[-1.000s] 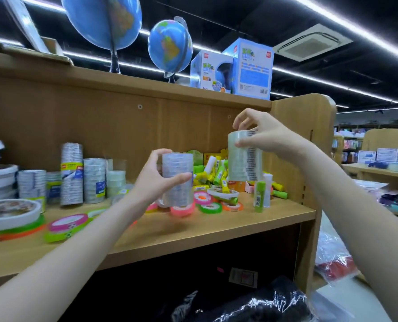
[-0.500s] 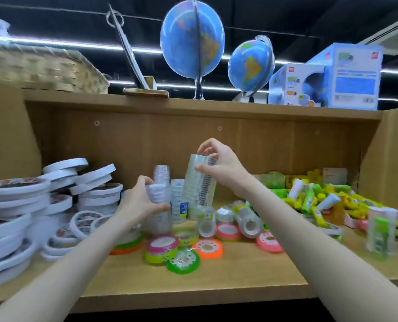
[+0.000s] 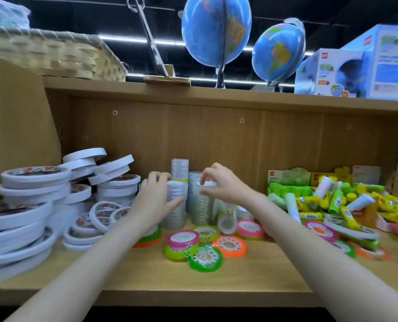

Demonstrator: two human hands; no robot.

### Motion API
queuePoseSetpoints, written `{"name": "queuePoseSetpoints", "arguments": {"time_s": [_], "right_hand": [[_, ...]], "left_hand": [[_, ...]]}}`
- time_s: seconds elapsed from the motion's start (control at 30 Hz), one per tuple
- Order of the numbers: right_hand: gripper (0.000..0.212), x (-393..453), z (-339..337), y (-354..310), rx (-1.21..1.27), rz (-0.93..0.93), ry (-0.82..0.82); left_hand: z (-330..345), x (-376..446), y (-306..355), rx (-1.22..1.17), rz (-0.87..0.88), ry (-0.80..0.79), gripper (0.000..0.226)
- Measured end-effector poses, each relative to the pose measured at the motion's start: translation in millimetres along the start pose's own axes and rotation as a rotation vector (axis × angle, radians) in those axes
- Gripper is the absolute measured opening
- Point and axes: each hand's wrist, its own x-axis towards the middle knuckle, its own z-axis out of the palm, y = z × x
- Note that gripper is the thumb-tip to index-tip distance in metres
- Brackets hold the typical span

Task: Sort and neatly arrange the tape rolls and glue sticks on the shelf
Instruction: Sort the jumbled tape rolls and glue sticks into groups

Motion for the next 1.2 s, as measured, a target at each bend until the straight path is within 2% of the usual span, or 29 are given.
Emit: {"name": "queuePoseSetpoints", "arguments": {"time_s": [0.07,0.13,0.2,0.3,0.33,0.4,0.5,0.57,0.63,0.73,0.8,0.9,0.97,1.1,1.2], "right_hand": [[0.017,-13.1,-10.8,-5.9,0.002,-0.04,0.045],[0.016,-32.6,-15.1,-17.1,0.093,-0.111,0.019],[0.027,-51.4,-12.8,-30.4,0.145,-0.144,-0.159],[0.058,-71.2,2.2,-41.8,0.045,-0.164,-0.52],[0.064,-76.5,10.0,-43.0,0.025,-0.177,-0.574],[0.061,-85.8,26.8,-41.9,0.032,-0.207,-0.481],[0.042,-96.5,42.8,-40.3,0.079,-0.241,-0.177],[0.034,-97.4,46.0,-40.7,0.1,-0.279,-0.115],[0.031,-97.7,44.3,-41.1,0.176,-0.29,-0.098],[0.026,-97.0,29.2,-36.9,0.334,-0.233,0.034],[0.024,-101.4,16.4,-32.7,0.392,-0.181,0.022],[0.032,-114.9,10.1,-29.6,0.169,-0.228,-0.221],[0.039,-121.7,13.4,-25.6,0.064,-0.255,-0.293],[0.047,-115.2,23.3,-28.6,-0.082,-0.23,-0.212],[0.054,-101.8,36.1,-52.4,-0.396,-0.223,-0.144]], "left_hand": [[-10.4,-12.4,-3.5,-0.065,0.074,0.072,0.047],[-20.1,-26.9,-11.6,-0.057,0.116,0.102,0.035],[-28.5,-41.1,-20.9,-0.028,0.064,0.094,0.029],[-39.5,-58.7,-34.7,0.007,-0.027,0.083,0.029],[-42.2,-64.7,-38.0,0.017,-0.04,0.076,0.03],[-43.9,-77.5,-42.7,0.025,-0.054,0.058,0.03],[-38.2,-97.7,-43.2,0.021,0.015,0.055,0.032],[-33.9,-102.7,-45.5,0.054,0.064,0.066,0.045],[-32.9,-101.2,-46.9,0.092,0.023,0.034,0.054],[-31.5,-96.0,-51.2,0.162,-0.048,-0.05,0.045],[-32.0,-89.7,-55.0,0.215,-0.045,-0.069,0.042],[-37.2,-83.1,-55.1,0.24,-0.093,-0.095,0.036],[-39.1,-80.9,-55.9,0.257,-0.1,-0.109,0.035],[-43.6,-79.8,-64.2,0.167,-0.06,-0.171,0.037],[-48.4,-76.2,-66.6,0.103,-0.026,-0.154,0.036]]}}
